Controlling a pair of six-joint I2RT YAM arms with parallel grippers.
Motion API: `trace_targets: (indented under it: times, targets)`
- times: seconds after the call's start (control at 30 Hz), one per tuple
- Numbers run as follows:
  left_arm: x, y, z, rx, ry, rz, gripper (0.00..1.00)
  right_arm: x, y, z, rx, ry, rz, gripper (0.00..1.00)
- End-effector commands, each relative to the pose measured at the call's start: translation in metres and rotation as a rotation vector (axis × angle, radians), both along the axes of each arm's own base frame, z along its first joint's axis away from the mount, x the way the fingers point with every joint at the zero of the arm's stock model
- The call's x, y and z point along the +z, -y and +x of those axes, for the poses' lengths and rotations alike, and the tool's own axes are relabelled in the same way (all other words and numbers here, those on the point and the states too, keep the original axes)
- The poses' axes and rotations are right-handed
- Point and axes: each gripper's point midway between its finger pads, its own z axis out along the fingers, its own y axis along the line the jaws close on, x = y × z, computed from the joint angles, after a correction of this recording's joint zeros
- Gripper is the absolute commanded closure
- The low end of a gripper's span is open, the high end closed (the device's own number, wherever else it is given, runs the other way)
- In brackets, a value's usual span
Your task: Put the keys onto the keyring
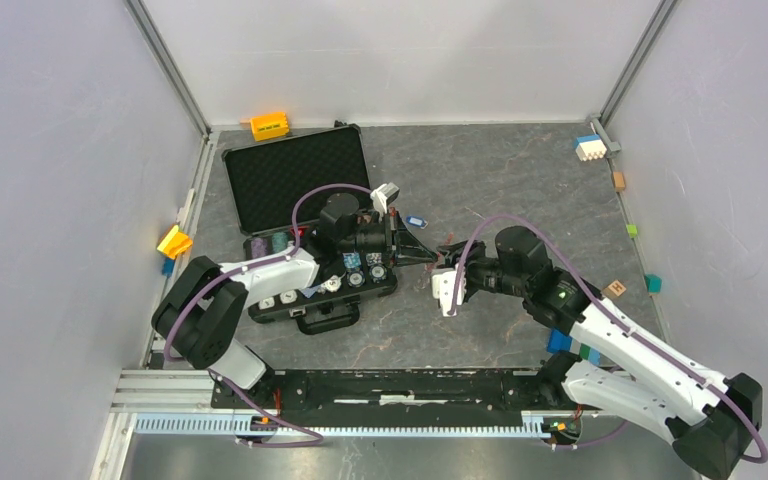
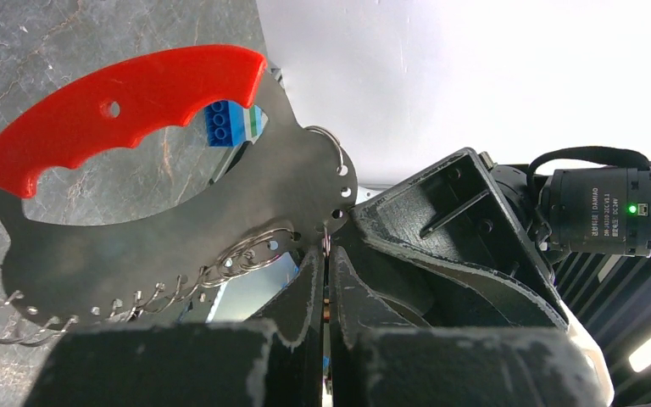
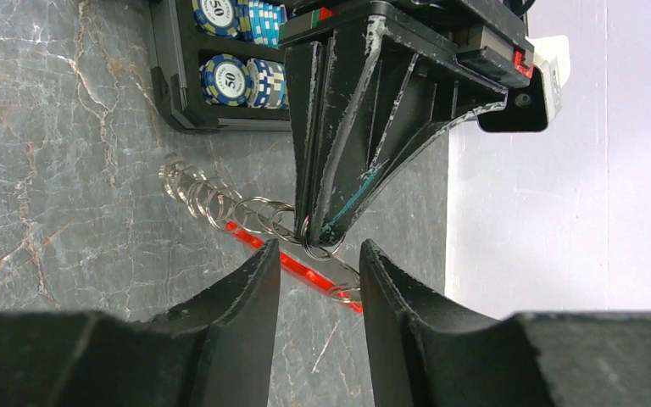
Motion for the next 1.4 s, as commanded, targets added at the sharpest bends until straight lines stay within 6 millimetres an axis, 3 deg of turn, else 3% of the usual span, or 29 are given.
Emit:
trace_targets:
  times: [0.0,0.6,0.9,1.23,1.37]
  targets:
    - [0.021,-0.001,-0.003,-0.018,0.043,-0.053,0.98,0.011,-0.005,0.005,0.000,0.022,0.028,0.57]
    - [0.022,-0.002,-0.008,-0.029,0.077,-0.046,0.98,0.003,-0.005,0.014,-0.003,0.043,-0.053,0.81]
    - [0.025,-0.004,-0.010,-0.035,0.116,-0.040,0.98,0.004,-0.002,0.015,-0.005,0.070,-0.076,1.00]
    - [0.030,-0.008,-0.013,-0.044,0.211,-0.031,0.98,0.005,0.003,0.019,-0.020,0.094,-0.107,1.00]
    - [0.028,-0.009,-0.013,-0.064,0.285,0.000,0.86,0.010,0.004,0.020,-0.024,0.110,-0.107,1.00]
